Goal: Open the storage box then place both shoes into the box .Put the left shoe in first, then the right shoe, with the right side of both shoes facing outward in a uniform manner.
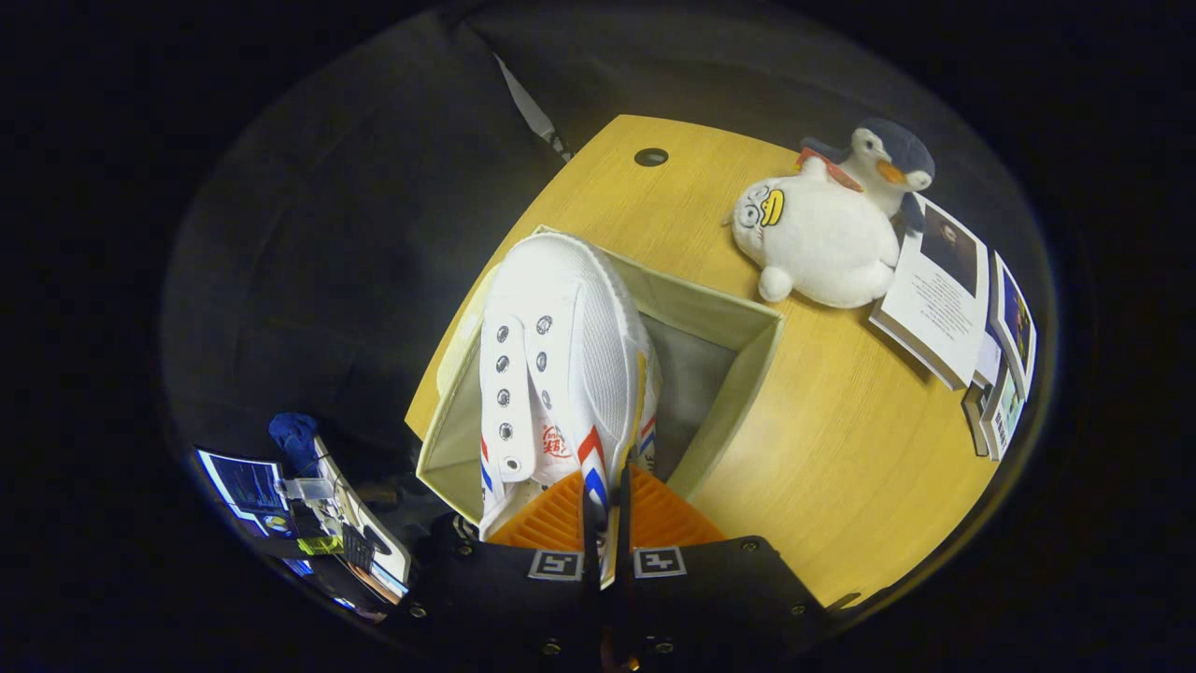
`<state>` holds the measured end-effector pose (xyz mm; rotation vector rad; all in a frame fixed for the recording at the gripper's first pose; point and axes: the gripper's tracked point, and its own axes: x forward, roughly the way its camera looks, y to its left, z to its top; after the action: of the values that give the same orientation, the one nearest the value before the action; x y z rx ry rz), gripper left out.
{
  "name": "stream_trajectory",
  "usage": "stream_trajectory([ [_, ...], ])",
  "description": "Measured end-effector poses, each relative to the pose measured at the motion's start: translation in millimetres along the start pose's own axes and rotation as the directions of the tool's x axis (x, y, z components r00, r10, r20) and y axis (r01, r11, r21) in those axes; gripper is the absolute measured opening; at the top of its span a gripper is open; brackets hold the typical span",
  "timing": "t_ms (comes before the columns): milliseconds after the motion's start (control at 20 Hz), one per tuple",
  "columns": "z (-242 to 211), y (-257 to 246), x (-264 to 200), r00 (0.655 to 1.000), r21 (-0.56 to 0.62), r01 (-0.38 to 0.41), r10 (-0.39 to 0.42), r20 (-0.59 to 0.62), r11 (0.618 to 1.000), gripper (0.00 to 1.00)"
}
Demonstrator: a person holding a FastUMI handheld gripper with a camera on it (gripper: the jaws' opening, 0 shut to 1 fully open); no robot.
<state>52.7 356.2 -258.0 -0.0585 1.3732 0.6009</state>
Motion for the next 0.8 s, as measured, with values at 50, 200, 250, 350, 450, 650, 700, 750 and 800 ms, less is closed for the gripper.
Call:
stream_trajectory([
  [50,-1,2,3,1.0,-0.008,0.002,-0.002,-0.006,1.0,0.05],
  [200,7,32,-5,0.997,-0.043,-0.07,0.071,0.013,0.997,0.3],
  [250,11,34,-7,0.997,-0.043,-0.075,0.076,0.032,0.996,0.62],
  [350,19,31,-11,0.995,-0.047,-0.068,0.071,0.07,0.997,0.95],
  [450,24,29,-24,0.993,-0.044,-0.069,0.073,0.094,0.997,0.95],
  [650,26,13,-54,0.984,-0.032,-0.059,0.064,0.167,0.998,0.95],
  [700,28,3,-63,0.976,-0.026,-0.038,0.042,0.214,0.999,0.95],
  [750,31,-10,-72,0.961,-0.022,0.004,0.002,0.276,1.0,0.96],
  [800,35,-18,-83,0.939,-0.025,0.055,-0.043,0.341,0.998,0.99],
])
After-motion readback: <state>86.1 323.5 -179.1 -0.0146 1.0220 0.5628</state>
